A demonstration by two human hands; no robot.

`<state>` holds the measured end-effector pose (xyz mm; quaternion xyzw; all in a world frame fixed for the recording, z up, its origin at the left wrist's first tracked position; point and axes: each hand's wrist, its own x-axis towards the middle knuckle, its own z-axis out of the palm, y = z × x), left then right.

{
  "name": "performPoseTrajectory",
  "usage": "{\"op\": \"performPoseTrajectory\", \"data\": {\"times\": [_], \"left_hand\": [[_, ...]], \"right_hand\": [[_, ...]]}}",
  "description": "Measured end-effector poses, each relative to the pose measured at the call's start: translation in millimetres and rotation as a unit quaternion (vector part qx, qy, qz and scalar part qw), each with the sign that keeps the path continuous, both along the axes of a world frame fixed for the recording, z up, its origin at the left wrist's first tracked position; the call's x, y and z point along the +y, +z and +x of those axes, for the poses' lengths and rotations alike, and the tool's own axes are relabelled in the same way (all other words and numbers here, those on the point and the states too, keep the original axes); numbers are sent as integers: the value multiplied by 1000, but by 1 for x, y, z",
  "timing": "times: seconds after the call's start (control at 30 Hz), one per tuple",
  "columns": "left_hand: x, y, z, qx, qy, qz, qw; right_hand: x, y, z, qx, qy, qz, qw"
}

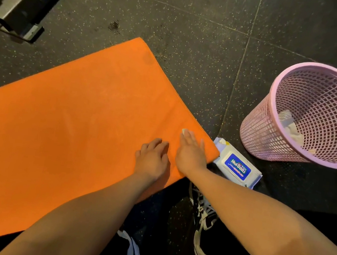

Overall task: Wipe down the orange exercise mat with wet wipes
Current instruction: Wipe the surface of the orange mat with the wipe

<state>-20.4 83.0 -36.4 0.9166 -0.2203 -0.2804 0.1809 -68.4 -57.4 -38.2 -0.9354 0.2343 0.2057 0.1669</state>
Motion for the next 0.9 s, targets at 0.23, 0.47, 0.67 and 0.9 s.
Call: {"op": "performPoseTrajectory", "data": {"times": [0.23, 0.47, 0.67, 0.9], "left_hand": [[-18, -8, 28, 26, 0, 64, 998], [-16, -22, 40, 17, 2, 52, 999], [-11, -28, 38, 12, 2, 41, 999], [-9, -25, 32, 13, 18, 23, 999]], "right_hand": [[-28, -12, 28, -23, 43, -9, 999], [-21, -22, 52, -35, -10, 8, 999], [-27, -29, 54, -45, 125, 11, 991], [-25, -22, 57, -26, 12, 0, 1000]]}}
